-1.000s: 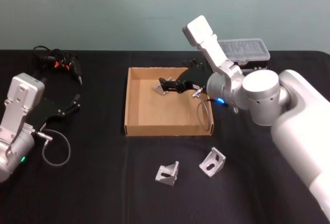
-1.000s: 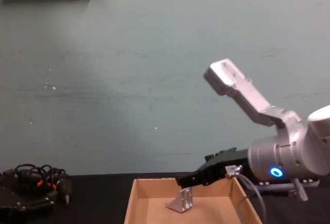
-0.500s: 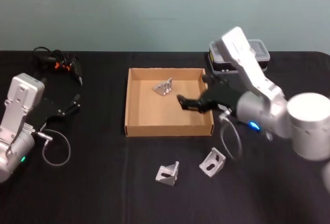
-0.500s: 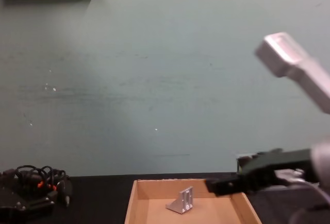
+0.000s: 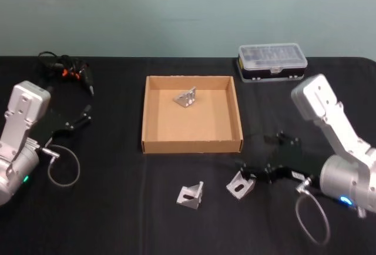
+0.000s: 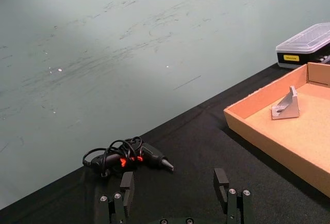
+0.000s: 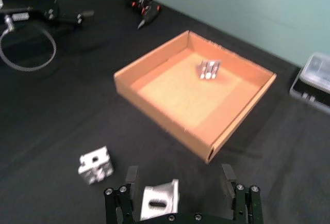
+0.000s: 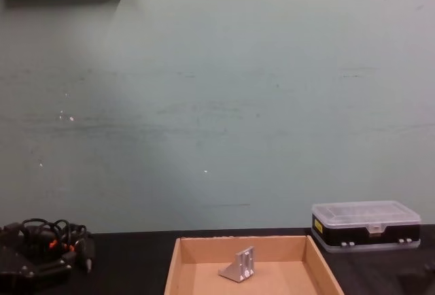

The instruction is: Use one hand to pick up the angle iron from the table and place it into the box.

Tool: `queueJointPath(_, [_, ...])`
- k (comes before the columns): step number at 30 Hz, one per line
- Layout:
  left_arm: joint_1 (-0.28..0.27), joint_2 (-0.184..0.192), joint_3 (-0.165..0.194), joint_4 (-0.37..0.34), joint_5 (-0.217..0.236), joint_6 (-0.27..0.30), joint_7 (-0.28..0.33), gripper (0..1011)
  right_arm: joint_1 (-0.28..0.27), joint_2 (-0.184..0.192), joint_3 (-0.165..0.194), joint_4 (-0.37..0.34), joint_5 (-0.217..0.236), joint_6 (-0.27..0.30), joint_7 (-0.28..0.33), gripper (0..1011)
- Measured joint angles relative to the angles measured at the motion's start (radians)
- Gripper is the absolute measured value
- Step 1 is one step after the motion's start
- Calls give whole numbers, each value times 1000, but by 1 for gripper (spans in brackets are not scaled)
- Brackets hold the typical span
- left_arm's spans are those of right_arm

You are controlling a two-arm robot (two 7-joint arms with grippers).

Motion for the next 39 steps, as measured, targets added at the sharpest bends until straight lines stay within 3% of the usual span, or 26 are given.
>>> queueJointPath(5, [0,0,0,0,0,0,0,1011,-51,26,10,-23,23,19,-1,1000])
queueJointPath(8, [0,0,0,0,0,0,0,1011,-54,26,7,-15,31,26,-3,1000])
queueJointPath(24, [0,0,0,0,0,0,0,1011,10,-14,-53,100,43,41,-43,1002])
queueJointPath(39, [0,0,0,0,0,0,0,1011,23,-40,-62,135,40,16,-60,1000])
